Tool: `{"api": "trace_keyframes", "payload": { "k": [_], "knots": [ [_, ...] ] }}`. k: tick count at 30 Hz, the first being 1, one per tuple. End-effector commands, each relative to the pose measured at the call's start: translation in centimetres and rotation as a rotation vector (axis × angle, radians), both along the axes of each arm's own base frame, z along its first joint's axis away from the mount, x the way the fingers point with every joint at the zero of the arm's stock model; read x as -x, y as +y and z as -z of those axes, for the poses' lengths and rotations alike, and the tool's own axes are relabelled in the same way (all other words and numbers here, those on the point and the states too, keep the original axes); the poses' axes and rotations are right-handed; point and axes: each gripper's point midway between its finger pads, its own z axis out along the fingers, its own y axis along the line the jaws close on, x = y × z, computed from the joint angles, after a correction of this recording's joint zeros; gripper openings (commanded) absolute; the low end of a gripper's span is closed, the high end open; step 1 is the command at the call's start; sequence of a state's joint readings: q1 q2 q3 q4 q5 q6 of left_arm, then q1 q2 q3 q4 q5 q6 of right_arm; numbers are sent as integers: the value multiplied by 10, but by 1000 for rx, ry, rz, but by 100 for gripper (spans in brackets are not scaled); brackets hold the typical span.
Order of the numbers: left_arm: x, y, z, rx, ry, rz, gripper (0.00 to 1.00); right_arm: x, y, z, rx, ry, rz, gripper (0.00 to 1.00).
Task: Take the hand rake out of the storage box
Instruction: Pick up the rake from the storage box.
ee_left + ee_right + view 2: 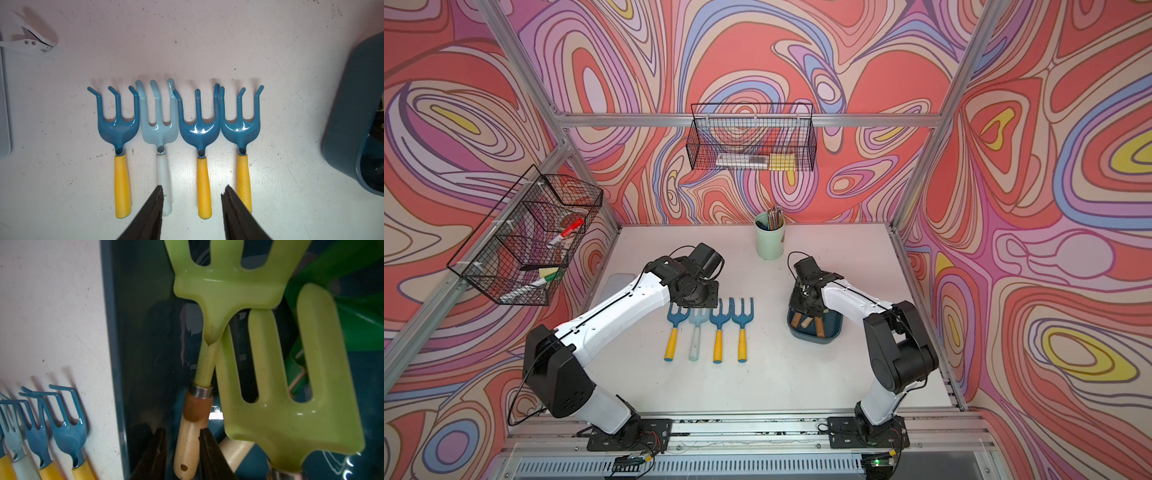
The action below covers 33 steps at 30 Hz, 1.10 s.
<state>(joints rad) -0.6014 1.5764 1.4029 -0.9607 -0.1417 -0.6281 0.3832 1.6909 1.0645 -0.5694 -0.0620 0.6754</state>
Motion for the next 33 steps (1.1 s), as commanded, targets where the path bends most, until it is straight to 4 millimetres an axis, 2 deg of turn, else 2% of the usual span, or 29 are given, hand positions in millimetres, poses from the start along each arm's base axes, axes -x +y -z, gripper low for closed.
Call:
{"api": "trace_keyframes", "payload": {
  "k": [1, 10, 11, 14, 16, 19, 24, 25, 33],
  "knots": [
    [1, 5, -8, 11, -22, -6, 50, -2, -3, 10, 17, 7, 30, 32],
    [0, 6, -10, 13, -25, -4, 49, -5, -5, 26, 40, 24, 67, 39],
    [0, 6, -10, 11, -24, -5, 49, -3, -6, 36, 51, 46, 69, 39],
    [0, 7, -11, 10, -26, -5, 49, -1, -7, 45, 60, 62, 69, 39],
    [1, 7, -10, 8, -24, -5, 49, 1, -7, 51, 67, 75, 64, 36],
    [1, 8, -11, 10, -25, -6, 49, 3, -8, 53, 69, 76, 61, 25],
    [0, 7, -10, 12, -24, -8, 49, 5, -11, 38, 76, 56, 49, 11],
    [0, 7, -10, 12, -24, -9, 49, 3, -12, 24, 74, 24, 45, 9],
    [0, 7, -11, 16, -29, -12, 49, 4, -21, -31, 113, -62, -5, 4]
  ]
}}
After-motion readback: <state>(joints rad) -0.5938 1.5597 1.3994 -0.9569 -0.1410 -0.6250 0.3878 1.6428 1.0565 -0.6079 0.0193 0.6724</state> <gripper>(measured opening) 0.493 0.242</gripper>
